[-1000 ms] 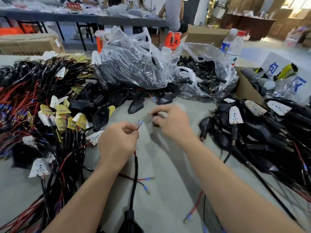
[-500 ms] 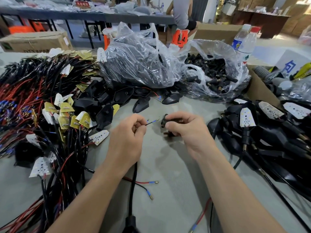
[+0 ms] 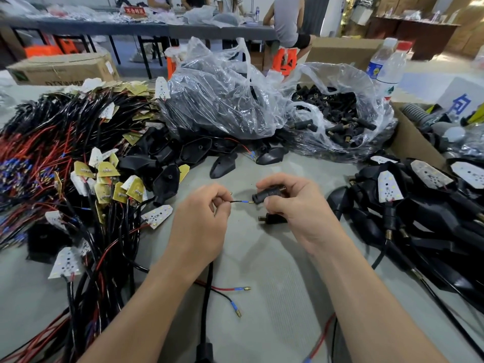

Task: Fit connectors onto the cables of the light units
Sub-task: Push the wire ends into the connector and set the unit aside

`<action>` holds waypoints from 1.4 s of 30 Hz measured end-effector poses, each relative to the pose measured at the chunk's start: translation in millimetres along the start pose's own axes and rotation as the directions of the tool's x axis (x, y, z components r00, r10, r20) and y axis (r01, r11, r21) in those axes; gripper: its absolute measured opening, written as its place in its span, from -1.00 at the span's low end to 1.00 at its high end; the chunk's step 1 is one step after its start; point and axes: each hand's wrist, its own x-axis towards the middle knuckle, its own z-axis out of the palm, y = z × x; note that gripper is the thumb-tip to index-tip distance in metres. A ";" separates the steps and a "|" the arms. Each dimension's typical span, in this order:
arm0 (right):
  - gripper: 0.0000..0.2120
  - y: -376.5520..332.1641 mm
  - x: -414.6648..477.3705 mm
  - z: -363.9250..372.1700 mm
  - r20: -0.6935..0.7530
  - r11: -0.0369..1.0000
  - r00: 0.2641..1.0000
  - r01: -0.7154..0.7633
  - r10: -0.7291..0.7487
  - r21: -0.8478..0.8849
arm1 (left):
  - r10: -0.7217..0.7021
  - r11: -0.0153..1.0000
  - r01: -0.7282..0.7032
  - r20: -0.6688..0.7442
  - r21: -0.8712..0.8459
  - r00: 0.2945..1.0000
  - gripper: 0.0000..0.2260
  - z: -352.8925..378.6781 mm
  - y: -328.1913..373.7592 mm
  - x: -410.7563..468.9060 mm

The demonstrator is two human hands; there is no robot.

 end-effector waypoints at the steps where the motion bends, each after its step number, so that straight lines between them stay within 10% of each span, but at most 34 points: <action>1: -0.57 0.0 -0.5 -0.2 0.006 0.999 1.000 0.010 -0.009 -0.031 | -0.005 1.000 0.005 -0.004 -0.001 1.000 -0.84 -0.3 -0.1 0.1; 13: -0.60 6.7 -3.0 14.7 0.019 0.985 0.999 0.036 -0.033 -0.169 | -0.054 0.992 0.059 0.042 -0.114 0.998 -0.68 -2.5 2.2 -2.4; 19: -0.65 5.4 -1.6 9.5 -0.100 1.000 0.995 0.019 -0.021 -0.020 | -0.150 0.986 0.140 0.118 0.088 0.982 -0.86 -11.8 -2.8 2.4; 42: -0.73 -1.3 -6.7 20.8 -0.086 0.989 0.989 -0.114 0.122 0.098 | -0.127 0.977 0.164 0.240 -0.139 0.962 -0.86 -11.3 -8.9 2.8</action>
